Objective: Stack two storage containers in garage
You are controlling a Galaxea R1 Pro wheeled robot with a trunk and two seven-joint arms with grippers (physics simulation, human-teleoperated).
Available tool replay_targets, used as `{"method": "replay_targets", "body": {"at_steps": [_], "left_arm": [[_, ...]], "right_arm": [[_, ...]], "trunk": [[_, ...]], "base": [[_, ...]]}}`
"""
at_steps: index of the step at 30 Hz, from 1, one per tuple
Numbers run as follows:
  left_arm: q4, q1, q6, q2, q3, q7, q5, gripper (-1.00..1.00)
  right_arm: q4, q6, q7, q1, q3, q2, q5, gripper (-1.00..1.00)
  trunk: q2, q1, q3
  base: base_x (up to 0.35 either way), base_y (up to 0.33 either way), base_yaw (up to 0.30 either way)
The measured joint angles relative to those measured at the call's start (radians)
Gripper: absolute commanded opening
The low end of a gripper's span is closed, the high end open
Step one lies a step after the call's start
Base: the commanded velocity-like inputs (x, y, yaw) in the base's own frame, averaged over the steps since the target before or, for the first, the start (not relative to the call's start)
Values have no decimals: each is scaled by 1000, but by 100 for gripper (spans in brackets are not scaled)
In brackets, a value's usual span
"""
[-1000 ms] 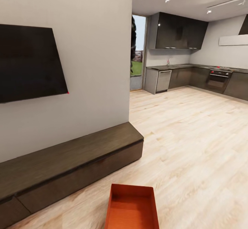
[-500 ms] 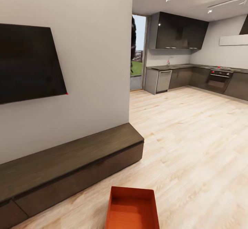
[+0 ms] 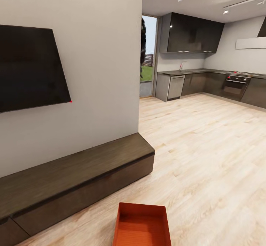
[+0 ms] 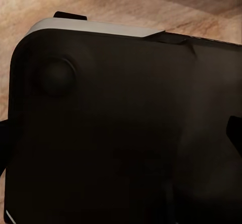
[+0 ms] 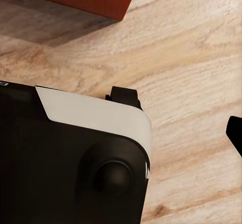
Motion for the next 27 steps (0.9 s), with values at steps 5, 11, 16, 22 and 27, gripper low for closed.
{"method": "replay_targets", "body": {"at_steps": [5,11,16,22,27], "left_arm": [[0,0,0,0,1,0,1,100],[-1,0,0,1,1,0,2,100],[-1,0,0,1,1,0,2,100],[-1,0,1,2,0,2,2,100],[-1,0,1,2,-1,2,2,100]], "right_arm": [[0,0,0,0,0,0,0,100],[0,-1,1,0,0,0,1,100],[0,-2,1,0,3,0,3,100],[0,-2,0,0,3,0,2,100],[0,0,0,0,2,0,2,100]], "trunk": [[0,0,0],[0,0,0],[0,0,0],[0,0,0],[0,0,0]], "base": [[0,0,0],[0,0,0],[0,0,0],[0,0,0],[0,0,0]]}}
